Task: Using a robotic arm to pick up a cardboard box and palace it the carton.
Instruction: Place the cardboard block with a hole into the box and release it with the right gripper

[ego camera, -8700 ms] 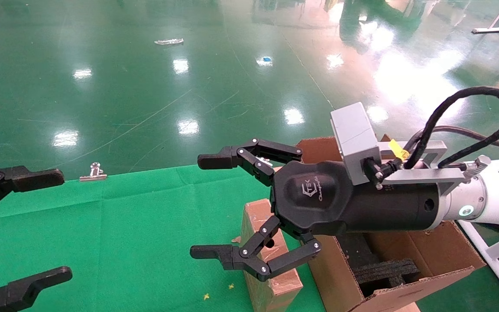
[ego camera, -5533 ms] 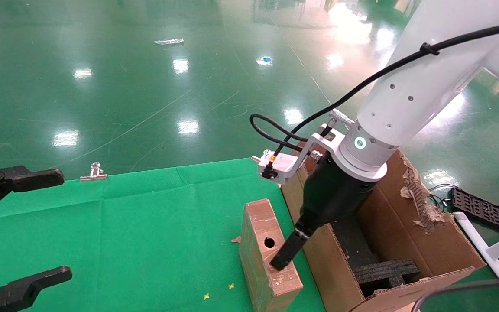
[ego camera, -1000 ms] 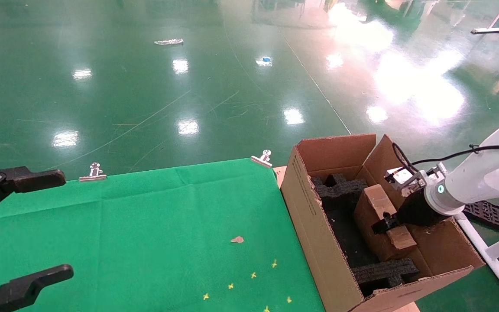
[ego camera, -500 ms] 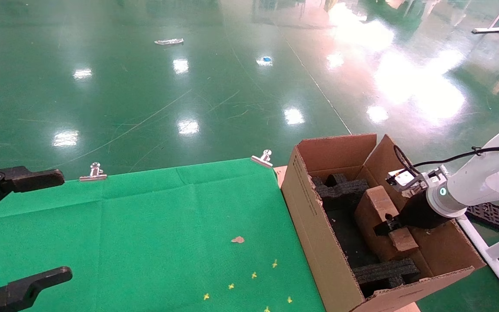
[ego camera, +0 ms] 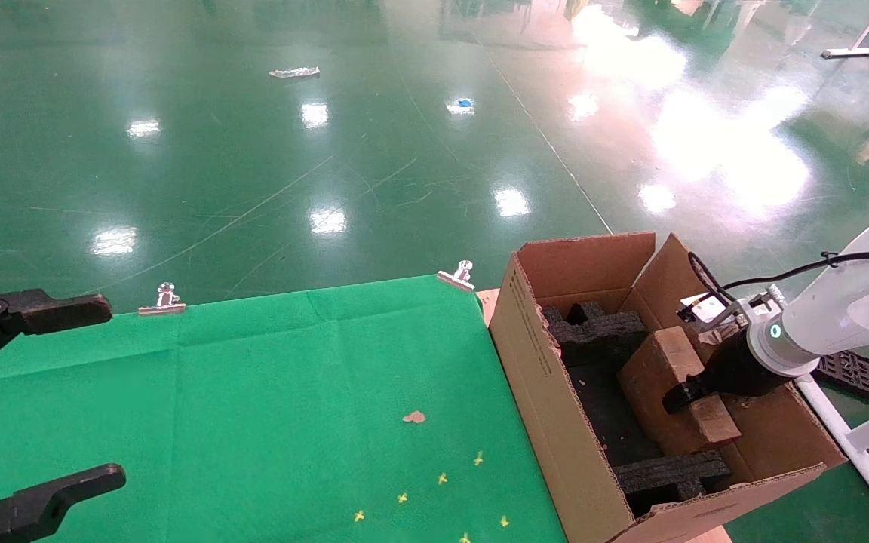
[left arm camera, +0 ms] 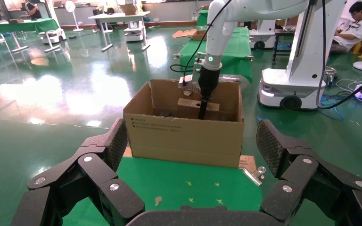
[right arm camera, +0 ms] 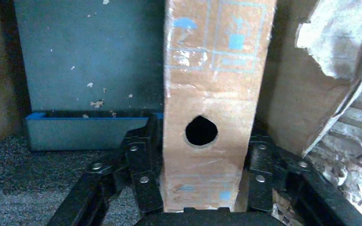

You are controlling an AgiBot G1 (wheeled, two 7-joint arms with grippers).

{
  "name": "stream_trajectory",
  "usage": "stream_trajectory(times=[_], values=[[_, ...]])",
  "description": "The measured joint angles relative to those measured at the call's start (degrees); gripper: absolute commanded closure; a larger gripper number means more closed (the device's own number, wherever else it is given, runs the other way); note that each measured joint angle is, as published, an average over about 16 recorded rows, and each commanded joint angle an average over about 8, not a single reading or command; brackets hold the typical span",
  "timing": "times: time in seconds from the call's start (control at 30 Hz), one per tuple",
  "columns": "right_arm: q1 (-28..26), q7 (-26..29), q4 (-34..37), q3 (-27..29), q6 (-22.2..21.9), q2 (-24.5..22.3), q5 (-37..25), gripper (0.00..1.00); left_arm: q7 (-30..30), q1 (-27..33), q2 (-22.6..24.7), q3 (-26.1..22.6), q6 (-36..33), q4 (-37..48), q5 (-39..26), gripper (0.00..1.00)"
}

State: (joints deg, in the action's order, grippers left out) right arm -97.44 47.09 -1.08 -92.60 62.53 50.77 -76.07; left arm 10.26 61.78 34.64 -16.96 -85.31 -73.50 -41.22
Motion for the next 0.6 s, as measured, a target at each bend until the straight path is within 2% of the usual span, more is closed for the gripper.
stream_trajectory(times=[0.37, 0.6], values=[[-0.4, -0.6, 0.1, 0.0, -0.3, 0.3, 0.0, 0.00, 0.0, 0.0, 0.0, 0.0, 0.0, 0.0, 0.0, 0.00], [-4.7, -2.5, -0.5, 0.8, 0.6, -0.6, 1.0, 0.00, 0.0, 0.0, 0.0, -0.1, 0.0, 0.0, 0.0, 0.00]])
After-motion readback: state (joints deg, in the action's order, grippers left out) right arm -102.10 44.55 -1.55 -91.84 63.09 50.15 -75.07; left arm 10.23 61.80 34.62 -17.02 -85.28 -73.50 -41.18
